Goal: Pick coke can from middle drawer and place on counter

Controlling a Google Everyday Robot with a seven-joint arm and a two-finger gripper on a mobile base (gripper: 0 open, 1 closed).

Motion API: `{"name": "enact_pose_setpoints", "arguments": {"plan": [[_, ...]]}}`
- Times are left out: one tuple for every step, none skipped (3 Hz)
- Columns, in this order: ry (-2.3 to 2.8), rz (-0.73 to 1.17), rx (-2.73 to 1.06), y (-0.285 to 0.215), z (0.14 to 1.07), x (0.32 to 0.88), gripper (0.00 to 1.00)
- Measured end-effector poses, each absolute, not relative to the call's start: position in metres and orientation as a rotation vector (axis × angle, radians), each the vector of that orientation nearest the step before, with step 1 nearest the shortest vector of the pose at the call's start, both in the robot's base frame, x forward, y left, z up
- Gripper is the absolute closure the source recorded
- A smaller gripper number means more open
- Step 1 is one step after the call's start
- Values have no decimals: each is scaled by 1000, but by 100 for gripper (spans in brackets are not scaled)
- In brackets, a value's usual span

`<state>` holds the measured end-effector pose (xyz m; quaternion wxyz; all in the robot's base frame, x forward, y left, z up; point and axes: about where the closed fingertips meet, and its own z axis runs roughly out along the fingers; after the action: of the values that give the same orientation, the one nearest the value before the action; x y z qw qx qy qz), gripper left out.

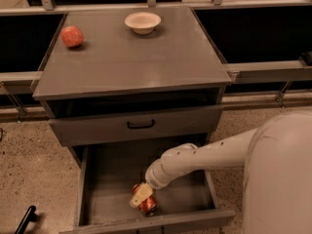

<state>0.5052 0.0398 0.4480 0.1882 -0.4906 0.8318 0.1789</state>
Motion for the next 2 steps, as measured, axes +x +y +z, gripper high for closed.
{"name": "enact_pose_setpoints", "arguments": {"plan": [[2347,514,-1425,50,419,503,0],[2399,510,-1434,49,386,498,26]]}}
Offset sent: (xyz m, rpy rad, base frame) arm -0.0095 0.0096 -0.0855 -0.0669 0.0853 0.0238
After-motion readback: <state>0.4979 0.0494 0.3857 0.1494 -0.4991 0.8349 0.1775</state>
